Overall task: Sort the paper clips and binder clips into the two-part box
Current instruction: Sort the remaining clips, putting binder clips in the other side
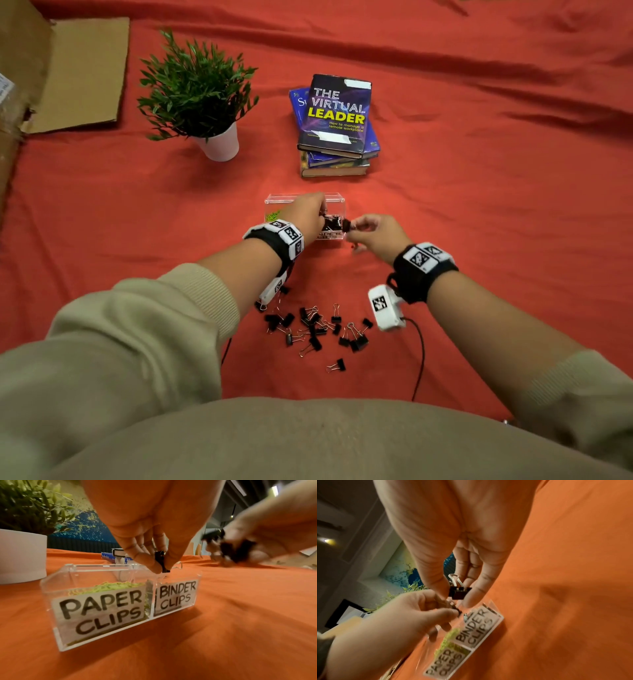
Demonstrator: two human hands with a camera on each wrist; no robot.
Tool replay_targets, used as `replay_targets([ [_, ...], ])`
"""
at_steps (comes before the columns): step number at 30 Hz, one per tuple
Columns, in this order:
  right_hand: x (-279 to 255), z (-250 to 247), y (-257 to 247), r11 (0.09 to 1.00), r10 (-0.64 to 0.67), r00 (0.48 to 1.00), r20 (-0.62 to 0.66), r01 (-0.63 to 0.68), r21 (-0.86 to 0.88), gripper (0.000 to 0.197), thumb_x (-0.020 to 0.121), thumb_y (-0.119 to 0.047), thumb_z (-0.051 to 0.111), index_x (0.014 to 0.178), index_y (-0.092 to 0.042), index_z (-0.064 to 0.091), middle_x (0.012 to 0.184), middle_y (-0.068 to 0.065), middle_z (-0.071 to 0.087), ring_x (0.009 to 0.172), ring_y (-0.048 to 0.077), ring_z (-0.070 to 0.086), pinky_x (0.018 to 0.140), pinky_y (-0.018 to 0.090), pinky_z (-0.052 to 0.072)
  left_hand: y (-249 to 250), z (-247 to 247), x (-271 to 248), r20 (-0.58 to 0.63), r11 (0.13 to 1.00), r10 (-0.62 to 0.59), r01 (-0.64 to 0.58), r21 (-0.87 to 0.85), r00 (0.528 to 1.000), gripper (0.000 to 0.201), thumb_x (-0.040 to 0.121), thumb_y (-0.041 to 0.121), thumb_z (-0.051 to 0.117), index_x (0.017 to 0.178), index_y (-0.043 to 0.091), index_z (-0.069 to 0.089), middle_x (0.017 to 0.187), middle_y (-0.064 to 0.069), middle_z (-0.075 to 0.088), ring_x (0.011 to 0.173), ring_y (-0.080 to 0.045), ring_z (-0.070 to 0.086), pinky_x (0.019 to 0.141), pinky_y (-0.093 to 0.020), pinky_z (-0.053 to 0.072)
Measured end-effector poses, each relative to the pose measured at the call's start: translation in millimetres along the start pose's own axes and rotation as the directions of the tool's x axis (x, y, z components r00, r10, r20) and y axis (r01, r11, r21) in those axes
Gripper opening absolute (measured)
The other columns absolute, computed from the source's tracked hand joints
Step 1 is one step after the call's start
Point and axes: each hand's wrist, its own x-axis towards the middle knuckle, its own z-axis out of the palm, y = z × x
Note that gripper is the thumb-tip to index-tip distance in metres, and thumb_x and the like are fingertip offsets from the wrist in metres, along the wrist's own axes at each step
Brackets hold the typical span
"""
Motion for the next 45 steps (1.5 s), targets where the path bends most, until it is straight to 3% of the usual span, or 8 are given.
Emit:
replay_targets([
  [4,37.1,5.0,-15.8,0.996,-0.051,0.997,-0.064,0.045,-0.082,0.019,0.078,0.007,0.068,0.092,-0.002,0.058,0.066,0.006,0.055,0.041,0.003,0.058,0.043,0.019,0.052,-1.3,8.4,0.1,0.054,0.998,0.008,-0.011,0.058,0.999,0.019,0.085,0.013,0.057,0.104,0.011,0.058,0.115,-0.012,0.057,0.104,-0.031,0.058,0.087,-0.040,0.050],
  [9,65.2,22.8,-18.7,0.922,-0.107,0.991,-0.082,0.068,-0.382,0.021,0.075,-0.008,0.072,0.093,-0.004,0.064,0.069,0.002,0.055,0.066,0.020,0.055,0.063,0.036,0.051,-12.2,12.6,-37.7,-0.010,0.999,-0.029,0.028,-0.043,1.000,0.013,0.084,0.014,0.057,0.096,0.010,0.058,0.108,-0.011,0.053,0.097,-0.029,0.056,0.086,-0.040,0.048],
  [12,67.5,33.1,-17.7,0.815,-0.164,0.985,-0.057,0.103,-0.571,0.023,0.076,-0.012,0.068,0.098,-0.005,0.065,0.079,0.003,0.058,0.074,0.017,0.053,0.066,0.025,0.040,-21.8,25.5,-76.9,0.111,0.998,-0.017,0.023,-0.057,0.994,0.008,0.083,0.015,0.055,0.091,0.015,0.058,0.100,-0.006,0.056,0.091,-0.025,0.058,0.081,-0.037,0.050],
  [16,60.1,36.4,-16.9,0.719,-0.192,0.981,0.014,0.150,-0.679,0.032,0.079,-0.018,0.068,0.110,-0.010,0.063,0.103,0.008,0.065,0.092,0.022,0.059,0.081,0.029,0.044,-34.3,47.5,-120.5,0.315,0.995,0.094,-0.102,0.007,0.944,0.025,0.082,0.021,0.060,0.106,0.015,0.060,0.106,-0.005,0.053,0.098,-0.023,0.056,0.082,-0.028,0.044],
  [20,28.3,37.3,-13.1,0.629,-0.268,0.954,0.135,0.279,-0.726,0.030,0.083,-0.014,0.062,0.112,-0.011,0.062,0.113,0.009,0.061,0.103,0.024,0.057,0.088,0.029,0.043,-47.9,63.1,-140.5,0.352,0.985,0.152,-0.171,0.023,0.924,0.047,0.078,0.030,0.067,0.123,0.028,0.058,0.115,-0.004,0.049,0.110,-0.022,0.047,0.095,-0.034,0.045],
  [24,-19.8,44.3,17.0,0.547,-0.006,0.940,0.341,0.288,-0.786,0.024,0.083,-0.016,0.059,0.107,-0.017,0.062,0.104,0.002,0.063,0.097,0.020,0.061,0.076,0.025,0.044,-48.2,67.0,-143.4,0.360,0.973,0.178,-0.218,0.075,0.916,0.047,0.080,0.031,0.069,0.125,0.035,0.057,0.121,-0.004,0.045,0.115,-0.022,0.044,0.100,-0.036,0.042],
  [28,-56.8,51.6,58.5,0.415,0.175,0.899,0.403,0.304,-0.857,0.044,0.079,-0.031,0.065,0.120,-0.020,0.052,0.116,0.004,0.051,0.106,0.023,0.054,0.082,0.032,0.045,-48.8,68.4,-144.0,0.339,0.973,0.168,-0.212,0.096,0.925,0.040,0.082,0.027,0.068,0.121,0.027,0.059,0.116,-0.004,0.048,0.112,-0.024,0.047,0.095,-0.041,0.044],
  [45,-69.2,68.3,95.1,0.545,-0.097,0.927,0.361,0.353,-0.760,0.030,0.077,-0.009,0.054,0.107,-0.008,0.055,0.113,0.008,0.043,0.094,0.029,0.053,0.080,0.041,0.047,-48.8,65.7,-144.8,0.231,0.999,0.036,-0.033,-0.017,0.972,0.022,0.081,0.022,0.071,0.097,0.015,0.058,0.103,-0.002,0.051,0.097,-0.021,0.053,0.085,-0.034,0.044],
])
